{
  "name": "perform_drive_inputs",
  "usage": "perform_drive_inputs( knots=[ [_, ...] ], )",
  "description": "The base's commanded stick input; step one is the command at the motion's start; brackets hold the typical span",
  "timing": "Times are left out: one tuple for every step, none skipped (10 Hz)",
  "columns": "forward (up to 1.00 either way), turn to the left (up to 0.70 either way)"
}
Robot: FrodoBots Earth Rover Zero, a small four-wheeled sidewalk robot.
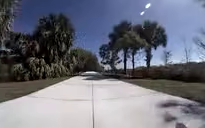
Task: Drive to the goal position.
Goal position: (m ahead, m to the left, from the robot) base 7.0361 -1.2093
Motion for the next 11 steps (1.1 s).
perform_drive_inputs(
  knots=[
    [1.00, 0.00],
    [1.00, 0.00],
    [1.00, 0.00],
    [1.00, 0.00],
    [1.00, 0.00],
    [1.00, 0.00],
    [1.00, 0.00],
    [1.00, 0.00],
    [1.00, 0.00],
    [1.00, 0.00],
    [1.00, 0.00]
  ],
)
